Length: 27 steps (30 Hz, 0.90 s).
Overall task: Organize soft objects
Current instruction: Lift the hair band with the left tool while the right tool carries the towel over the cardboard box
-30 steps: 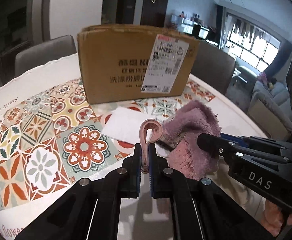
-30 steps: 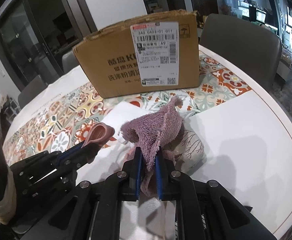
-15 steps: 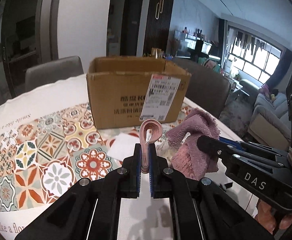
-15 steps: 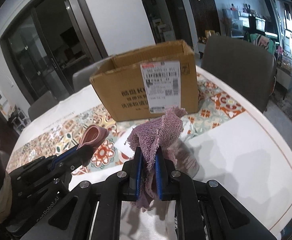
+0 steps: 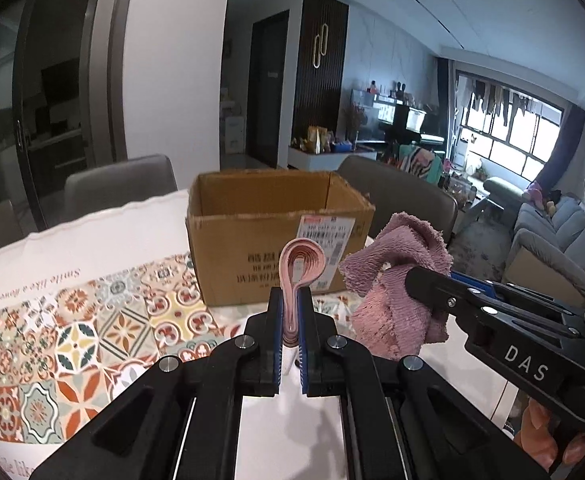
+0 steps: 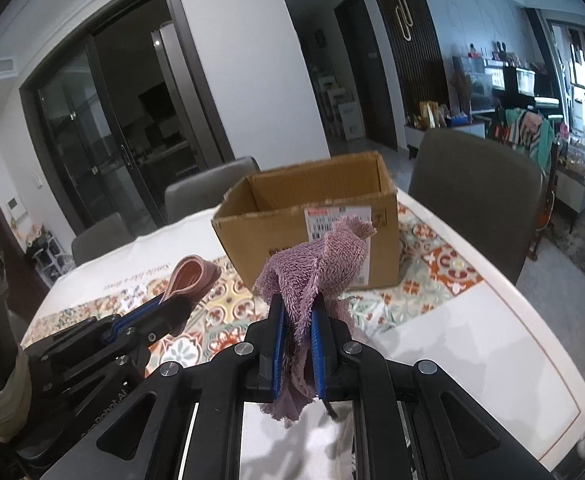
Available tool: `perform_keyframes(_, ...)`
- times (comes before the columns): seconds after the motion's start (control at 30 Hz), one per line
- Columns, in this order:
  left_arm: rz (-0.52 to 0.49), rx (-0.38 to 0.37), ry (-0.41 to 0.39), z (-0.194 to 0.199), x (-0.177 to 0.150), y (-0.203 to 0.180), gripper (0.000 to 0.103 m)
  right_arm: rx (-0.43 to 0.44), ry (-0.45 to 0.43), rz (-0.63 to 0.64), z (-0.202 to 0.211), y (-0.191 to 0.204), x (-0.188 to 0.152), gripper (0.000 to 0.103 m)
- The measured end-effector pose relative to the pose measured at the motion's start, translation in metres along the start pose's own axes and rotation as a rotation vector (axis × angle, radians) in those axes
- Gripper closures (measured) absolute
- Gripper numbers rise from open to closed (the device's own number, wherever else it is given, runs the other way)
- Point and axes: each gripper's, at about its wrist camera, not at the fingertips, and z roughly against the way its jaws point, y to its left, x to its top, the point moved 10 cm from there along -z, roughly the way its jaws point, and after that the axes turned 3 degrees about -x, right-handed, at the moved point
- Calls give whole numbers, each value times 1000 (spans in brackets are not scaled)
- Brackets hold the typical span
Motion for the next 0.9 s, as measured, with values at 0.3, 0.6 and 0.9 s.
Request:
perform_keyframes(0.3, -25, 20, -61, 12, 30, 1, 95, 14, -69, 8, 15, 5, 32, 90)
perform_keyframes(0.6, -47, 29, -115, 13, 59, 4, 95, 14, -131, 36, 20, 11, 62, 90)
perform_keyframes(0.9, -70, 40, -150, 5, 86, 13, 95, 10, -183, 58, 18, 15, 91, 90)
